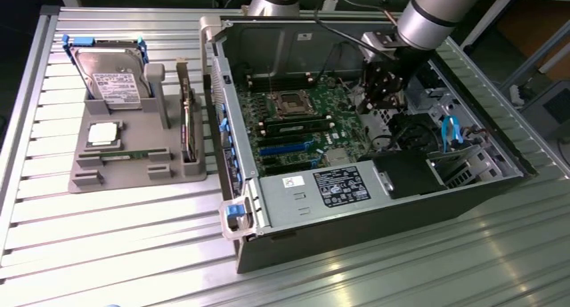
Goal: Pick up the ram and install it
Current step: 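Insert the ram into the slot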
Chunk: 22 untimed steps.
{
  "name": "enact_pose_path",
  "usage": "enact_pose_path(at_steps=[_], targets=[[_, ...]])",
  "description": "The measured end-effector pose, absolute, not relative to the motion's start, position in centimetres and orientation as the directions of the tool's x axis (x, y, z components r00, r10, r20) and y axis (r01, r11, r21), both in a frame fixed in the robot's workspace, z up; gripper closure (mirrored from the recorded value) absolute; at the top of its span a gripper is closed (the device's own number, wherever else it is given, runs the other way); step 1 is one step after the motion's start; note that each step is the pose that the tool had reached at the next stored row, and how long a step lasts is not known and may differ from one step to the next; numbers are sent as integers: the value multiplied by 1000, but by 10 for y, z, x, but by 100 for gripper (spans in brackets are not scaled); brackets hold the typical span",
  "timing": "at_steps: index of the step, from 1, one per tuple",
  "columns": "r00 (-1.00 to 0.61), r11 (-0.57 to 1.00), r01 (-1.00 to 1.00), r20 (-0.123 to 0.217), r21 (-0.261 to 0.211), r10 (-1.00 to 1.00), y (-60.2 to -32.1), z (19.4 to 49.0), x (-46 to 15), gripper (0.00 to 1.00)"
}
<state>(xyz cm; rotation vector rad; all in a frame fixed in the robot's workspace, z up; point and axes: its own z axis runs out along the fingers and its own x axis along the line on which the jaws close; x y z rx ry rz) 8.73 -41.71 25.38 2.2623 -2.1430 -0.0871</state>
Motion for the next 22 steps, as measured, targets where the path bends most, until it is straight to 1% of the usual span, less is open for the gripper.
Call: enact_pose_path(at_steps=[4,10,18,22], targets=[[53,-55,-997,-21,59,-998,-417,261,103,91],[53,-55,-997,-21,57,-998,-417,266,83,91],[54,-55,-997,-21,52,-998,-414,296,71,91],[54,-55,-997,-21,52,-998,-414,296,71,91]])
